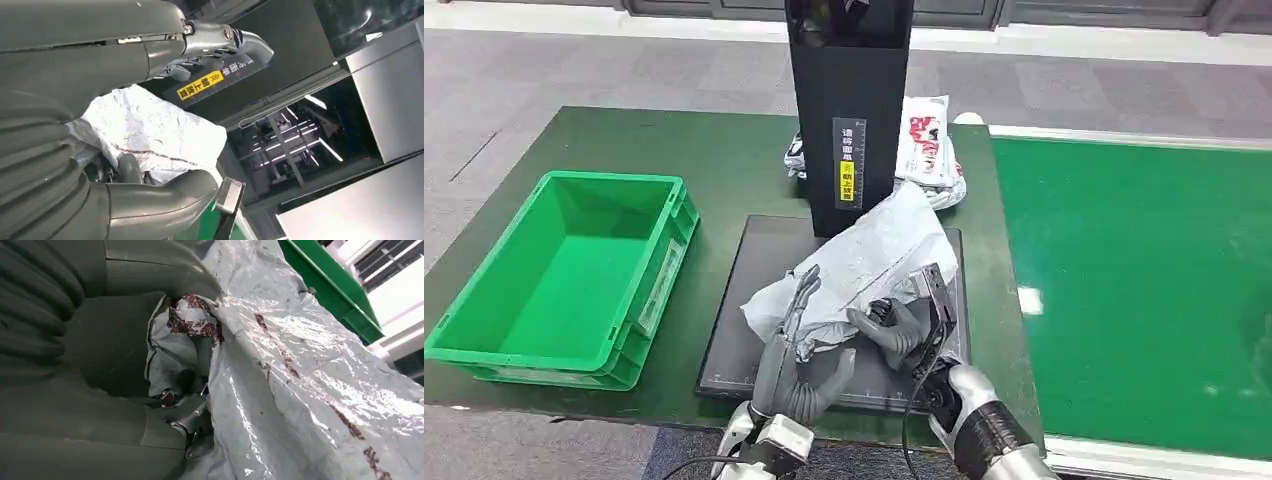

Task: Moved the parcel from conveyor to table for the left to box.

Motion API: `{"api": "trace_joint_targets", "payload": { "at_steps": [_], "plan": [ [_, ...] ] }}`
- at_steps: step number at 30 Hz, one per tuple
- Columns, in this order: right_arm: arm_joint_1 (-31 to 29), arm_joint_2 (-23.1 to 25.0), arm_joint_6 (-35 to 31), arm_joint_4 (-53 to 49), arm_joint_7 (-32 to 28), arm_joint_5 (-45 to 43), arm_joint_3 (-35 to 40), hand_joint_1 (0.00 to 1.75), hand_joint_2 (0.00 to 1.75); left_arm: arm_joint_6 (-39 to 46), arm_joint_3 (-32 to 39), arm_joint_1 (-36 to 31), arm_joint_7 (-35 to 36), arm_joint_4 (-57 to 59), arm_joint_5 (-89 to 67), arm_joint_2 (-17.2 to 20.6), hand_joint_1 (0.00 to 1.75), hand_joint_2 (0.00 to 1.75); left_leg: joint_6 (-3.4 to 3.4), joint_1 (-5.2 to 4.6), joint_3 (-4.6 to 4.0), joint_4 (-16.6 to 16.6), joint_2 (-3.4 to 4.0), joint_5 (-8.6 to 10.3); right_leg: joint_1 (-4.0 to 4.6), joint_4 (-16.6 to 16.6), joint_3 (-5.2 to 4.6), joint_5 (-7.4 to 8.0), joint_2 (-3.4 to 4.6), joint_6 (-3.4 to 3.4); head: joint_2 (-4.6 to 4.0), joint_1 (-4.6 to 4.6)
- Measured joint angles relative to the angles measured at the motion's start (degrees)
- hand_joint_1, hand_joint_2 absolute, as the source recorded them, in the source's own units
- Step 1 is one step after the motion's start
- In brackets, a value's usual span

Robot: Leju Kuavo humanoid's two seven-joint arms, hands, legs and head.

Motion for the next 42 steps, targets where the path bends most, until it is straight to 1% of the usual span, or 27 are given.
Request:
{"api": "trace_joint_targets", "payload": {
  "at_steps": [2, 5, 8, 10, 13, 17, 18, 22, 24, 29, 34, 38, 42],
  "plan": [
    [1.13, -1.99, -2.86, -3.97, -1.85, 0.85, 0.05, 0.0, 0.0, 0.39, 0.56, 0.5, 0.09, -0.37, -0.26, 0.02, 0.0, 1.75, 0.02, 0.0, -0.01, 0.0, -0.06, 0.02, -0.01, 0.0, 0.04, 0.0, -0.06, 0.01, 0.0, 0.02],
    [3.41, -4.71, -4.42, -10.67, -1.06, 1.14, 0.04, 0.0, 0.0, 0.74, 1.4, 1.45, 0.11, -0.9, -0.81, 0.11, 0.0, 1.75, 0.04, -0.02, -0.06, 0.01, -0.08, 0.02, -0.02, -0.01, 0.02, 0.01, -0.07, 0.01, 0.0, 0.02],
    [4.42, -5.97, -5.21, -13.96, -1.3, 1.62, 0.04, 0.0, 0.0, 0.81, 1.64, 1.71, 0.15, -1.2, -0.96, 0.15, 0.0, 1.75, 0.05, -0.04, -0.06, 0.02, -0.04, -0.01, -0.04, -0.03, -0.03, 0.01, -0.02, 0.02, 0.0, 0.02],
    [7.04, -7.24, -7.11, -19.93, -2.35, 3.52, -0.39, 0.0, 0.0, 0.81, 1.88, 2.05, 0.15, -1.46, -1.36, 0.15, 0.0, 1.75, 0.07, -0.04, -0.08, 0.02, -0.09, -0.02, -0.04, -0.04, -0.02, 0.0, -0.08, 0.02, 0.0, 0.02],
    [11.02, -8.38, -8.55, -28.36, -2.41, 5.38, -1.38, 0.0, 0.0, 0.81, 2.43, 2.56, 0.15, -1.81, -1.97, 0.15, 0.0, 1.75, 0.05, -0.03, -0.15, 0.02, -0.09, -0.04, -0.02, -0.03, -0.08, -0.01, -0.08, 0.01, 0.0, 0.02],
    [13.86, -9.42, -9.12, -35.13, -2.55, 6.21, -2.56, 0.0, 0.0, 0.81, 2.8, 2.91, 0.15, -2.19, -2.19, 0.15, 0.0, 1.75, 0.03, -0.02, -0.15, 0.01, -0.05, -0.05, -0.01, -0.03, -0.14, -0.02, -0.03, 0.0, 0.0, 0.02],
    [14.55, -9.49, -9.57, -36.63, -3.11, 6.32, -2.97, 0.0, 1.75, 0.81, 2.82, 2.99, 0.16, -2.29, -2.27, 0.15, 0.0, 1.75, 0.04, -0.02, -0.15, 0.01, -0.05, -0.05, -0.01, -0.03, -0.14, -0.02, -0.03, 0.0, 0.0, 0.02],
    [18.26, -9.66, -10.54, -43.86, -3.64, 7.39, -5.44, 0.0, 1.75, 0.44, 2.91, 3.18, 0.46, -2.86, -3.08, 0.15, 0.0, 1.75, 0.04, -0.02, -0.16, 0.01, -0.07, -0.05, -0.02, -0.02, -0.12, -0.02, -0.06, 0.0, 0.0, 0.02],
    [19.64, -9.66, -10.41, -47.12, -2.85, 7.5, -6.91, 0.0, 1.75, -0.26, 2.93, 3.19, 0.94, -3.19, -3.61, 0.15, 0.0, 1.75, 0.04, -0.03, -0.16, 0.02, -0.04, -0.05, -0.02, -0.02, -0.12, -0.02, -0.04, 0.0, 0.0, 0.02],
    [21.17, -9.64, -9.05, -50.93, -1.63, 8.48, -9.18, 0.0, 1.75, -1.22, 2.93, 3.18, 1.47, -3.67, -4.31, 0.11, 0.0, 1.75, 0.04, -0.03, -0.16, 0.02, -0.05, -0.05, -0.03, -0.03, -0.11, -0.02, -0.04, 0.01, 0.0, 0.02],
    [22.0, -9.53, -7.96, -52.81, -4.84, 9.34, -9.9, 0.0, 1.75, -1.27, 2.93, 3.11, 2.58, -3.63, -5.49, 0.09, 0.0, 1.75, 0.04, -0.03, -0.14, 0.02, -0.05, -0.04, -0.02, -0.03, -0.11, -0.01, -0.05, 0.0, 0.0, 0.02],
    [25.08, -9.08, -9.73, -57.9, -7.99, 9.18, -12.71, 0.0, 1.75, -0.92, 3.82, 3.1, 4.55, -3.17, -8.06, 0.11, 0.0, 1.75, 0.04, -0.03, -0.17, 0.02, -0.12, -0.04, -0.02, -0.02, -0.1, -0.02, -0.12, 0.0, 0.0, 0.02],
    [26.92, -8.88, -9.82, -61.33, -8.32, 9.18, -14.95, 0.0, 1.75, -0.74, 4.37, 3.08, 4.9, -2.99, -8.53, 0.13, 0.0, 1.75, 0.03, -0.03, -0.17, 0.01, -0.02, -0.08, -0.02, -0.03, -0.14, -0.03, -0.05, 0.01, 0.0, 0.02]
  ]
}}
